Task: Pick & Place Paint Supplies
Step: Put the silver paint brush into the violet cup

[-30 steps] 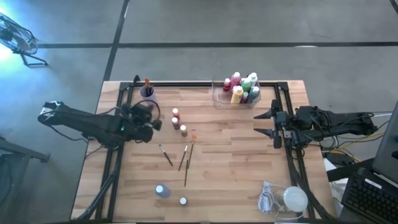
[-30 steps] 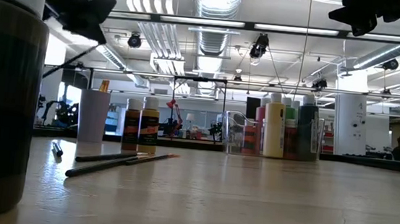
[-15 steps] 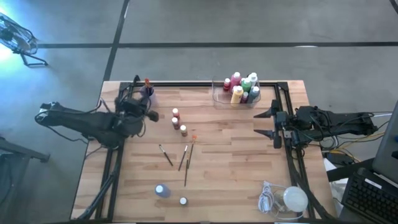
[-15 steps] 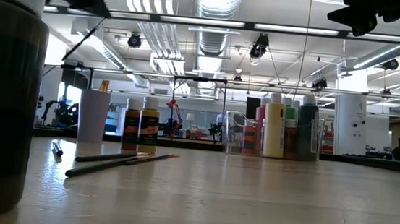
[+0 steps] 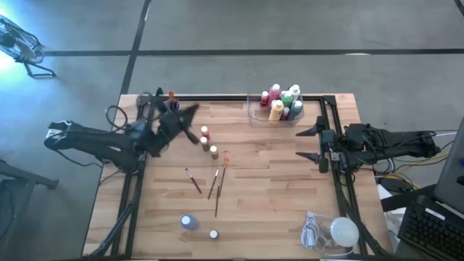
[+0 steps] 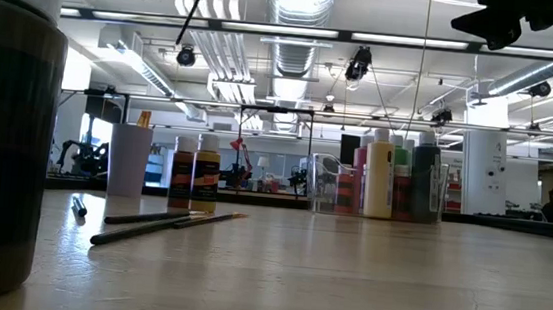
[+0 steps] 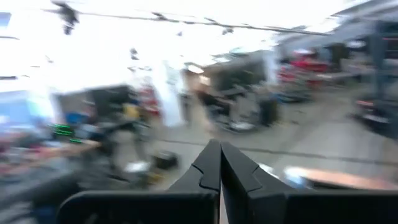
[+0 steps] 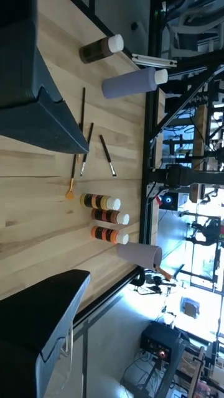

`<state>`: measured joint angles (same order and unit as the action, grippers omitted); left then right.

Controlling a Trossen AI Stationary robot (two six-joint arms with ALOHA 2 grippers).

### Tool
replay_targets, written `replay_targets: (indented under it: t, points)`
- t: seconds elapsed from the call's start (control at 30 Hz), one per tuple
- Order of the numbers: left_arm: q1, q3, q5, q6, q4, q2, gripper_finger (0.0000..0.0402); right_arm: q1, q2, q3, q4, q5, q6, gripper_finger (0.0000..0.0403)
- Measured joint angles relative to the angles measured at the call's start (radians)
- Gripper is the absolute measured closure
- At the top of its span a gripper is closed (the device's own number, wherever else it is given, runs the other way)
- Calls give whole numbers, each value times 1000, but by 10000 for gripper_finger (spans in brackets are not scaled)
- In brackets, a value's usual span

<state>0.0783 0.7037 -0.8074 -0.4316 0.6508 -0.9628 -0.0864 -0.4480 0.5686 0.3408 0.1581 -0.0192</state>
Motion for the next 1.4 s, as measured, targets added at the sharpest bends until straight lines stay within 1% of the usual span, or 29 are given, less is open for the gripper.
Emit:
replay_targets:
  t: [0.03, 0.1, 0.27, 0.33, 0.47, 0.63, 0.8, 0.97, 1.17, 1.23, 1.4]
  points:
    - [-19, -3, -22, -42, 39, 7, 401, 0, 0, 0, 0, 0, 0, 80]
    - [-64, -6, -52, -100, 68, 27, 401, 0, 0, 0, 0, 0, 0, 74]
    - [-192, -31, -51, -111, 70, 86, 401, 0, 0, 0, 0, 0, 0, 57]
    - [-242, -61, -28, -90, 71, 109, 401, 0, 0, 0, 0, 0, 0, 51]
    - [-339, -139, 73, -34, 84, 143, 401, 0, 0, 0, 0, 0, 0, 42]
    - [-438, -260, 134, 18, 197, 155, 401, 0, 0, 0, 0, 0, 0, 46]
    - [-488, -374, 156, 30, 333, 156, 401, 0, -1, 0, 0, 0, 0, 60]
    - [-508, -446, 166, 40, 382, 156, 401, 0, -1, 0, 0, 0, 0, 75]
    - [-547, -500, 167, 75, 430, 147, 401, 0, -1, 0, 0, 0, 0, 93]
    - [-569, -516, 187, 94, 456, 137, 401, 0, -1, 0, 0, 0, 0, 99]
    - [-623, -529, 240, 147, 458, 107, 401, 0, 0, 0, 0, 0, 0, 113]
